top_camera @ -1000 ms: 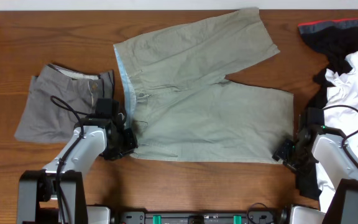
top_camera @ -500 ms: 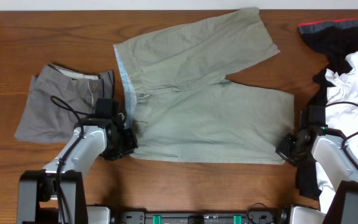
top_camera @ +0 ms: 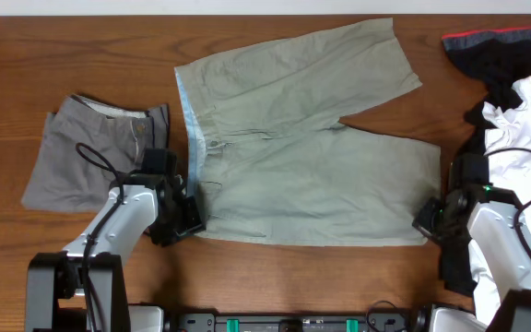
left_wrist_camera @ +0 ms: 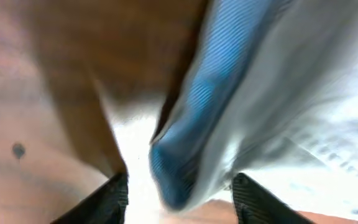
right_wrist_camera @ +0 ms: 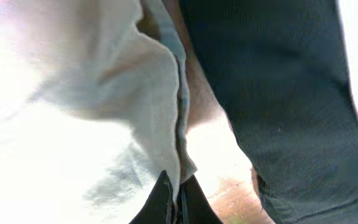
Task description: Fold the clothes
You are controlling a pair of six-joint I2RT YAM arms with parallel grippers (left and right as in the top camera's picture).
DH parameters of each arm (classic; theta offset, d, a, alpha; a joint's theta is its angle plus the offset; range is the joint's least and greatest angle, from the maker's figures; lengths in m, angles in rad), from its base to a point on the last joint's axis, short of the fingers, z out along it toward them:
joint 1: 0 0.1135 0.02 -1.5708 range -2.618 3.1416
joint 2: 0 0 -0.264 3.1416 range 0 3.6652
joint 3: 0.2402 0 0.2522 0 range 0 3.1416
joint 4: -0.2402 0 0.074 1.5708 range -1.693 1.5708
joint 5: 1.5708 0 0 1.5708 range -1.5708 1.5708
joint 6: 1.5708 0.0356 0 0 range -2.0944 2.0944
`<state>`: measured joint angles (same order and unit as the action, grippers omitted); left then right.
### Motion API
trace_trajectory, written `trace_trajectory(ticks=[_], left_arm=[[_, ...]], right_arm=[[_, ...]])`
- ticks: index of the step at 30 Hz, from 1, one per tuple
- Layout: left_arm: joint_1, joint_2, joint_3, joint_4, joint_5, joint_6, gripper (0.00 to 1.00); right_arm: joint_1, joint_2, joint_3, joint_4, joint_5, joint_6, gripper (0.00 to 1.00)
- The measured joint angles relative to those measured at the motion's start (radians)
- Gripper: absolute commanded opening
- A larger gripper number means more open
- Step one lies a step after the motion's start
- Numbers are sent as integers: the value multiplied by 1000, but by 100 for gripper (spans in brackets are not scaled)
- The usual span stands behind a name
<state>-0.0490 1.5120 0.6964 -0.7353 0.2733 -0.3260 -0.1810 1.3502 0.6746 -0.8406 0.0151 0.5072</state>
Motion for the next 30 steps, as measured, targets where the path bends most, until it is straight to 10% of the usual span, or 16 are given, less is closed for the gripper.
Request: trace_trajectory(ticks=[9,30], left_arm=[[94,2,-5,0,10,-124,69],[140,-18,-83,128,219,-277,13]], right_arm=[[0,-7,16,4,-1,-4,1],[0,-7,16,6,0,-7,1]])
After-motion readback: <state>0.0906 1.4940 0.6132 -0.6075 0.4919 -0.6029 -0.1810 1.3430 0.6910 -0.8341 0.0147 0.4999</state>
